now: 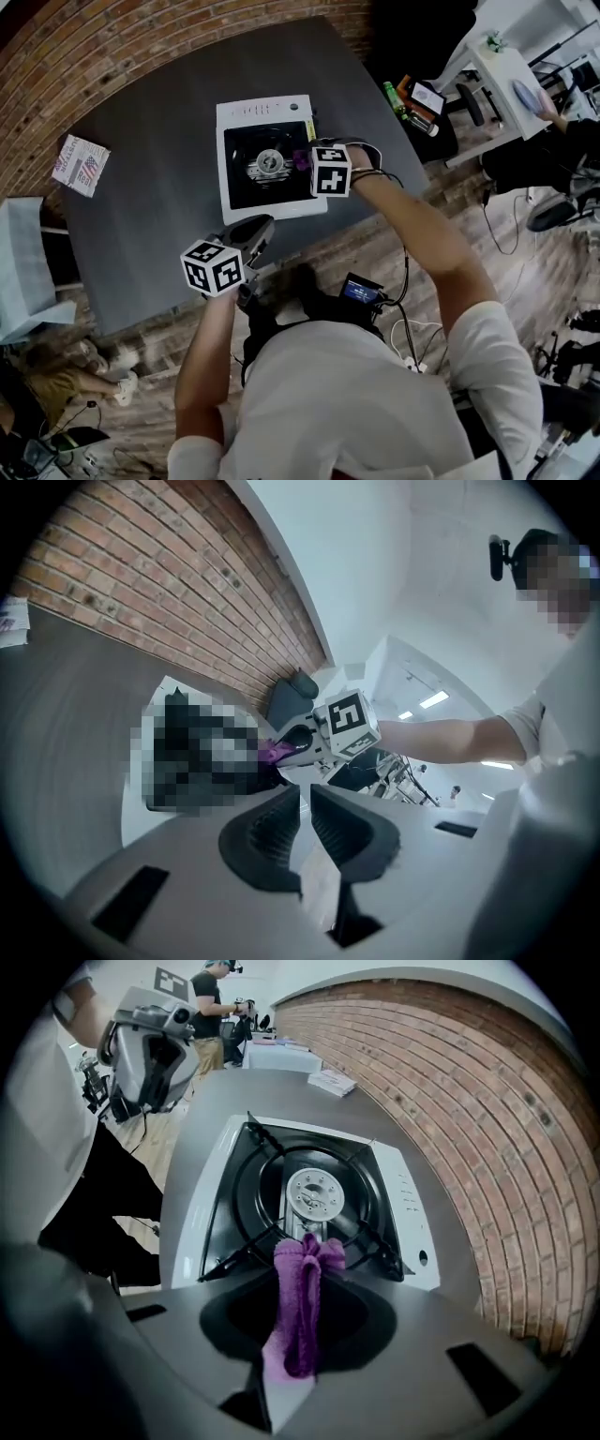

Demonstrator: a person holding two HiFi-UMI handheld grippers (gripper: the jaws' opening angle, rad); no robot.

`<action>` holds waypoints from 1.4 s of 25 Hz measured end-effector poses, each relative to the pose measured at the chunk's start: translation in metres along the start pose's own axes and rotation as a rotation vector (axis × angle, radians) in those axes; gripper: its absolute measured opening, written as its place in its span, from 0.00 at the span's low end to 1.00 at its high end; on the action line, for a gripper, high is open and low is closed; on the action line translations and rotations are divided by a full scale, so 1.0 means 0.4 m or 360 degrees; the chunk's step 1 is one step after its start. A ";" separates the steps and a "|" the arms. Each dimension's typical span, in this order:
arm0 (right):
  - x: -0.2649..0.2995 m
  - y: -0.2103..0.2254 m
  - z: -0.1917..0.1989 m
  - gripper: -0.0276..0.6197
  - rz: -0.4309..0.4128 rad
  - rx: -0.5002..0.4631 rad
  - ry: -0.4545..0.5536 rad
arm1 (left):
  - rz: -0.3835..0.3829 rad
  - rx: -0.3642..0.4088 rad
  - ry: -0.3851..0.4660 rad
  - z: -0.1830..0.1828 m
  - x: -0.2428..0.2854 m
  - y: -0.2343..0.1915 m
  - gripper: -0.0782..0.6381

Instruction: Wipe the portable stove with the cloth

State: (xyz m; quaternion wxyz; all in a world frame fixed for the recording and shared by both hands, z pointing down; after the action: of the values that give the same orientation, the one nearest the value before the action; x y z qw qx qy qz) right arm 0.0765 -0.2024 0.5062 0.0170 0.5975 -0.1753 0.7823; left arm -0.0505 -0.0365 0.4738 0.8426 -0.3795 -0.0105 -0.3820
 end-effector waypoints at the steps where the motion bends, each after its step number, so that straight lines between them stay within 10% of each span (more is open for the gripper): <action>1: -0.003 -0.010 -0.001 0.19 -0.0011 0.0011 -0.0007 | 0.0016 0.0004 -0.0012 0.000 -0.007 -0.004 0.17; 35: -0.112 -0.260 -0.012 0.19 -0.0006 0.0746 -0.0063 | 0.0252 0.0069 -0.0080 -0.018 -0.144 -0.077 0.17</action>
State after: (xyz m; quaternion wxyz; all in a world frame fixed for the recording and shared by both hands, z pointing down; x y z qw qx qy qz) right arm 0.1094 -0.0952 0.4892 -0.1241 0.6006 0.0119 0.7898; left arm -0.1133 -0.0175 0.4704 0.8776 -0.3702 -0.0101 -0.3043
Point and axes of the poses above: the fingertips, and each gripper's own axes: x forward along the fingers, y to its right, z out of its underside, the point moved 7 cm from there along -x, backward along the fingers, and after that the axes turned 1 degree about -x, right-handed, at the moved point
